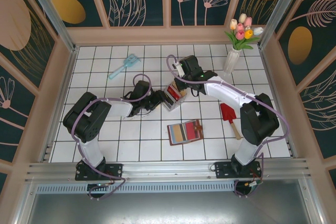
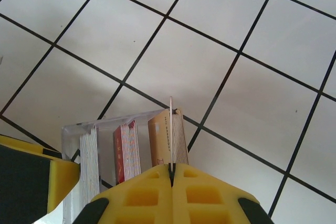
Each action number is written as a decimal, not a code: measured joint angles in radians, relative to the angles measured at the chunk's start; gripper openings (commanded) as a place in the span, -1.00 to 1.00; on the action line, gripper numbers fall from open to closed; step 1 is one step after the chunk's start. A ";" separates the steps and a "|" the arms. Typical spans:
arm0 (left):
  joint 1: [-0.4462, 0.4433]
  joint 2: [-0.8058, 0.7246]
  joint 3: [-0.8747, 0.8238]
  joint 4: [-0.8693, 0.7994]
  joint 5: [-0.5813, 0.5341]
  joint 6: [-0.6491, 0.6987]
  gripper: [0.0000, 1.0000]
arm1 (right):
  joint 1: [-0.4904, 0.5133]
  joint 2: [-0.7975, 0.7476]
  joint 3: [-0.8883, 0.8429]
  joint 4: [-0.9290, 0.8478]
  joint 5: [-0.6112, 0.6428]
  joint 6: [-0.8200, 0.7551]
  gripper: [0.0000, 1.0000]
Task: Put the credit cards into the card holder
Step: Pick up the credit card from the storage box, then flip over the card slot in the card holder.
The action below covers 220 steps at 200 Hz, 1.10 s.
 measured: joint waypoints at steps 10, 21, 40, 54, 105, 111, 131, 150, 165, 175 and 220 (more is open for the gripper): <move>0.000 -0.003 0.000 -0.007 0.000 0.006 0.18 | 0.000 -0.012 -0.010 0.005 -0.001 0.014 -1.00; 0.000 -0.017 0.000 -0.021 -0.004 0.020 0.21 | 0.000 -0.054 -0.043 0.013 -0.004 0.041 -1.00; 0.000 -0.066 -0.005 -0.042 -0.012 0.041 0.31 | 0.000 -0.162 -0.102 0.015 -0.019 0.090 -1.00; 0.000 -0.119 -0.014 -0.048 -0.016 0.054 0.36 | 0.000 -0.260 -0.145 0.024 -0.024 0.135 -1.00; -0.029 -0.298 -0.109 -0.054 -0.027 0.059 0.34 | 0.000 -0.470 -0.333 0.012 -0.039 0.291 -1.00; -0.044 -0.311 -0.125 -0.058 -0.031 0.056 0.35 | 0.000 -0.481 -0.360 0.006 -0.056 0.314 -1.00; -0.117 -0.344 -0.186 -0.069 -0.047 0.029 0.36 | 0.008 -0.525 -0.465 -0.002 -0.131 0.402 -1.00; -0.190 -0.350 -0.232 -0.074 -0.053 -0.007 0.37 | 0.049 -0.563 -0.562 -0.004 -0.177 0.484 -1.00; -0.235 -0.349 -0.248 -0.083 -0.057 -0.031 0.37 | 0.087 -0.578 -0.610 -0.006 -0.197 0.528 -1.00; -0.259 -0.346 -0.250 -0.084 -0.060 -0.045 0.37 | 0.108 -0.579 -0.629 -0.006 -0.199 0.554 -1.00; -0.332 -0.333 -0.256 -0.083 -0.098 -0.098 0.38 | 0.140 -0.588 -0.694 -0.019 -0.132 0.620 -1.00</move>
